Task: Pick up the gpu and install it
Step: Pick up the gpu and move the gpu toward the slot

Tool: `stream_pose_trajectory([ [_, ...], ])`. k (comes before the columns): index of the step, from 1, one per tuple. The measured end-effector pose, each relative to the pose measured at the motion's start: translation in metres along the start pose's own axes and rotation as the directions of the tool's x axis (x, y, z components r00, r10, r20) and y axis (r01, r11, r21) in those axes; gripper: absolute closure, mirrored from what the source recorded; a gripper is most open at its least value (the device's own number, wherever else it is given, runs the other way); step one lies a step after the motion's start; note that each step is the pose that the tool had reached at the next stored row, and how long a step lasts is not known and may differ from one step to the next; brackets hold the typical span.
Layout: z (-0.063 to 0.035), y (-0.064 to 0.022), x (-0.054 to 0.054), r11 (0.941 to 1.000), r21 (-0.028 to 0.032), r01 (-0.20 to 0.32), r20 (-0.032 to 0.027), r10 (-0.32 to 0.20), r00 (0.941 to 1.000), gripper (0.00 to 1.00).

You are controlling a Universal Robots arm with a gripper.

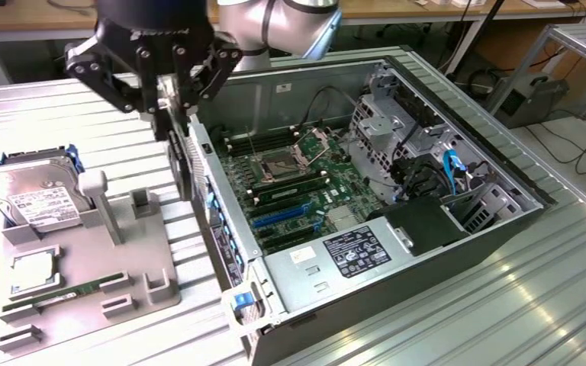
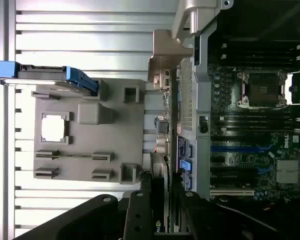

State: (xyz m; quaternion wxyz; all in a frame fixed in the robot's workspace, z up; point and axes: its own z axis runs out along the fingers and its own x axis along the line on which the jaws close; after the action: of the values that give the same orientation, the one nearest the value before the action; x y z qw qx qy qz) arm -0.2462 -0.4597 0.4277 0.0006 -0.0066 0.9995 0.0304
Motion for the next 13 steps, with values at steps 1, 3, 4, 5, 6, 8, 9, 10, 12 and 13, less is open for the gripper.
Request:
stream_pose_trajectory([
  [1, -0.0116, -0.0009, -0.016, 1.0, -0.0005, -0.001, -0.0148, 0.001, 0.9999, 0.74],
  [3, -0.0135, -0.0014, -0.026, 1.0, -0.0007, -0.001, -0.0216, 0.001, 0.9998, 0.74],
  [4, -0.0135, -0.0014, -0.031, 1.0, -0.0007, -0.001, -0.0232, 0.001, 0.9997, 0.74],
  [5, -0.0135, -0.0015, -0.035, 1.0, -0.0007, -0.001, -0.0244, 0.001, 0.9997, 0.74],
  [6, -0.0135, -0.0016, -0.041, 1.0, -0.0006, -0.002, -0.0255, 0.002, 0.9997, 0.74],
  [8, -0.0135, -0.0017, -0.049, 1.0, -0.0007, -0.002, -0.0268, 0.002, 0.9996, 0.74],
  [9, -0.0135, -0.0018, -0.054, 1.0, -0.0008, -0.002, -0.0278, 0.002, 0.9996, 0.74],
  [10, -0.0134, -0.0019, -0.059, 1.0, -0.0008, -0.002, -0.029, 0.002, 0.9996, 0.74],
  [12, -0.0132, -0.002, -0.068, 1.0, -0.0008, -0.002, -0.0313, 0.002, 0.9995, 0.74],
  [13, -0.0132, -0.002, -0.072, 1.0, -0.0007, -0.002, -0.0318, 0.002, 0.9995, 0.74],
])
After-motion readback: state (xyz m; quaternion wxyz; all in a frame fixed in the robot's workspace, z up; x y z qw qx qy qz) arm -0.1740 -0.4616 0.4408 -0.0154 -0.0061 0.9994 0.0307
